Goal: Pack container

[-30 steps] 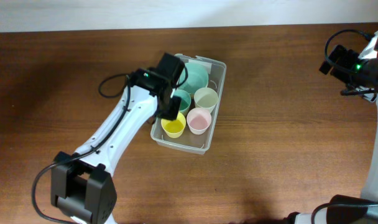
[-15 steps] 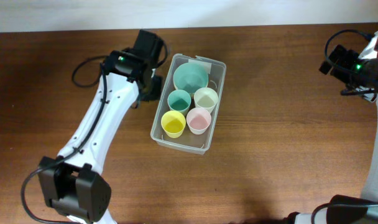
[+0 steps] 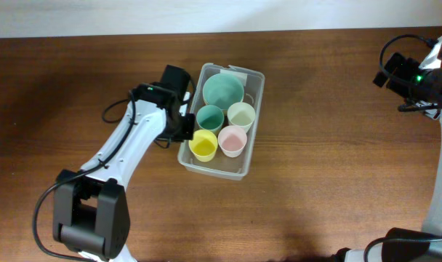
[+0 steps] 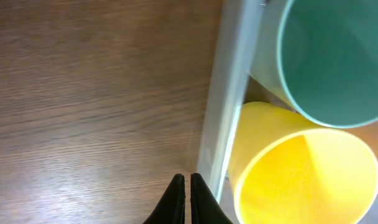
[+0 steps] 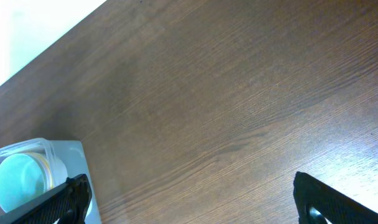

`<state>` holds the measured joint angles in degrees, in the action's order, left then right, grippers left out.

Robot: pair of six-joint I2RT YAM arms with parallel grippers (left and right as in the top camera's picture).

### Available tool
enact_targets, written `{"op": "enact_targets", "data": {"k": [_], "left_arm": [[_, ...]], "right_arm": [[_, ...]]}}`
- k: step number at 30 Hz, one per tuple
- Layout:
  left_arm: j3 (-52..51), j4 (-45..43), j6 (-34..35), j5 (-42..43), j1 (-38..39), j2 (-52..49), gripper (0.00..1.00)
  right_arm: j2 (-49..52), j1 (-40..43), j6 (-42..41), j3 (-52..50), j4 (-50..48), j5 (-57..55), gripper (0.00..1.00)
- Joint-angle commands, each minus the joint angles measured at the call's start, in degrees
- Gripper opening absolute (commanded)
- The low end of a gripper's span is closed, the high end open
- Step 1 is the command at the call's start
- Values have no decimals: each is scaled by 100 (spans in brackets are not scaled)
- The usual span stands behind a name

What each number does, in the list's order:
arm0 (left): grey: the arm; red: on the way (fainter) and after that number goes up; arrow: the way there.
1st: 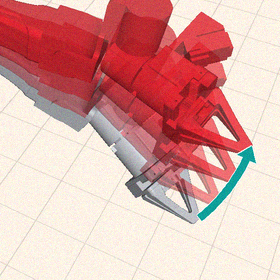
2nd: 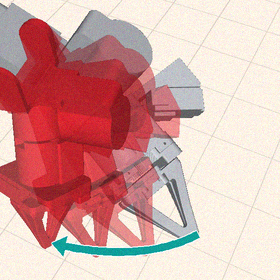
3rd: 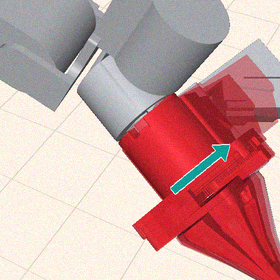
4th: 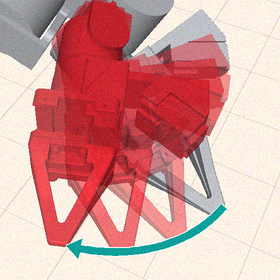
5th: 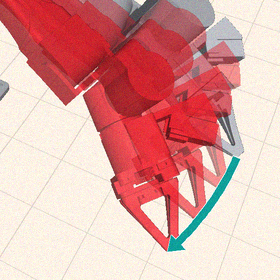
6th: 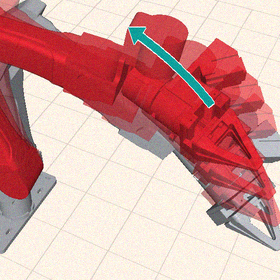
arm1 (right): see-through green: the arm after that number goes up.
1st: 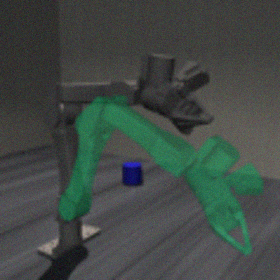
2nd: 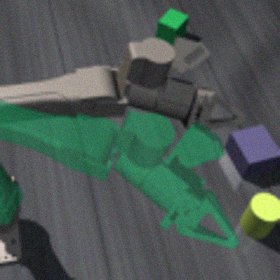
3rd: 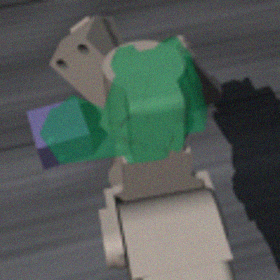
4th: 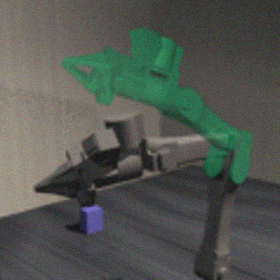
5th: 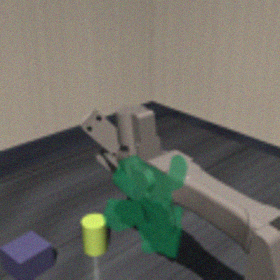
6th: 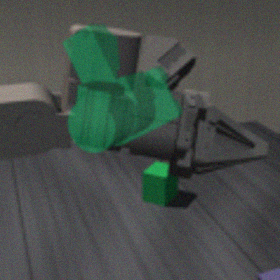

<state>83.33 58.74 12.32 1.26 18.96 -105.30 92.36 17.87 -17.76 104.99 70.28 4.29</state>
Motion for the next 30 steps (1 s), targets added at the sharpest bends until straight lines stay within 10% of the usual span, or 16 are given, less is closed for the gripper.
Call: {"op": "enact_targets", "data": {"k": [1,30], "left_arm": [[-33,-109,50,393,387,-4,7],[1325,271,-341,-7,2509,197,13]], "right_arm": [[7,15,15,7,0,-48,99],[7,15,15,7,2,-50,99]]}}
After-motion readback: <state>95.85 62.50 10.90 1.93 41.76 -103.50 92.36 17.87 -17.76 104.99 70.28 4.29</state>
